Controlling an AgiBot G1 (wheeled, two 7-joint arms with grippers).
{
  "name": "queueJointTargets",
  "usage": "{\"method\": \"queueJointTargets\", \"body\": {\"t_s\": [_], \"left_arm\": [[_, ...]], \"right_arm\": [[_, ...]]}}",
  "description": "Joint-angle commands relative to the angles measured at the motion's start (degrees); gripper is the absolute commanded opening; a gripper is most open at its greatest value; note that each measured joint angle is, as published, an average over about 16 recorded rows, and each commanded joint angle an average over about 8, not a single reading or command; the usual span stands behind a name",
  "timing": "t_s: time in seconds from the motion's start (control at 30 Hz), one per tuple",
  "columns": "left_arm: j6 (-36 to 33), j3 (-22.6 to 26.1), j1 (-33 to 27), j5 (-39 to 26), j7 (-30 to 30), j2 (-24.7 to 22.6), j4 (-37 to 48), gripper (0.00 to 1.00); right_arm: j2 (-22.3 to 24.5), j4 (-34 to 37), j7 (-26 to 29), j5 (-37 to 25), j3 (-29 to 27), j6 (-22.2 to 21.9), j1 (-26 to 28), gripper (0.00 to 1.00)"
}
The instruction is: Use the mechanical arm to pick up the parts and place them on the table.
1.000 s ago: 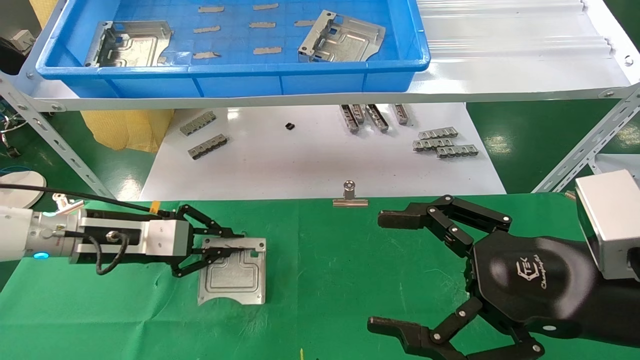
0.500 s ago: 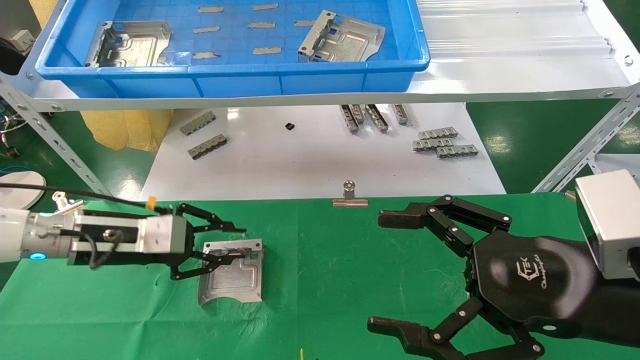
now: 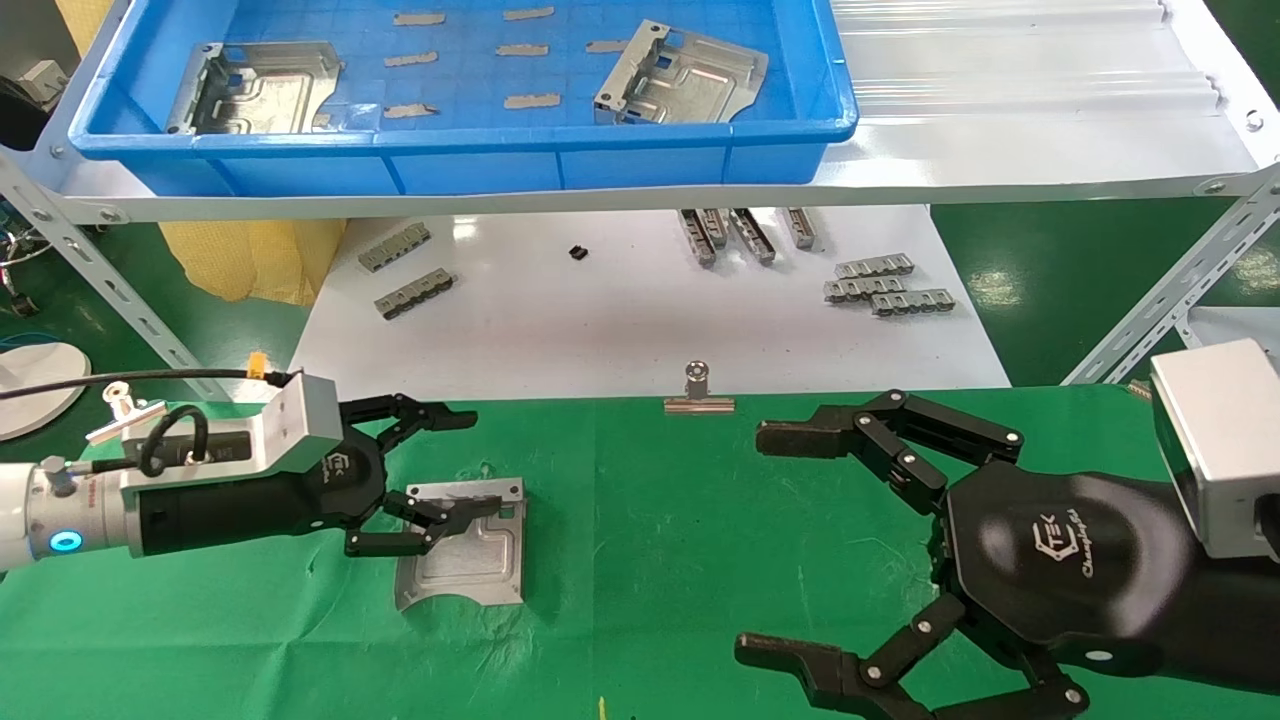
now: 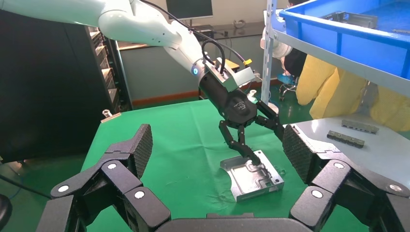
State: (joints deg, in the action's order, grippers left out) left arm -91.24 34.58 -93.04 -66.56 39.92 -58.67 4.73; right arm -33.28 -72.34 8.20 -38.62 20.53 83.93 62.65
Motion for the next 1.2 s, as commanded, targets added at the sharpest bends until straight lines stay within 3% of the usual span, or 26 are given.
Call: {"method": "queueJointTargets", "body": {"t_s": [0.03, 0.3, 1.2], "left_arm": [[0.0, 0.0, 0.0, 0.0, 0.2, 0.0, 0.0, 1.00], [0.3, -0.9, 1.8, 1.3, -2.6, 1.4, -5.0, 1.00], [2.8, -9.4, 16.0, 12.5, -25.6, 12.1, -40.1, 1.00]], "right_arm": [[0.0, 0.0, 0.0, 0.0, 0.0, 0.0, 0.0, 1.00], [0.0, 0.0, 0.0, 0.0, 0.0, 0.0, 0.0, 1.00], [0.0, 0.0, 0.0, 0.0, 0.0, 0.0, 0.0, 1.00]]}}
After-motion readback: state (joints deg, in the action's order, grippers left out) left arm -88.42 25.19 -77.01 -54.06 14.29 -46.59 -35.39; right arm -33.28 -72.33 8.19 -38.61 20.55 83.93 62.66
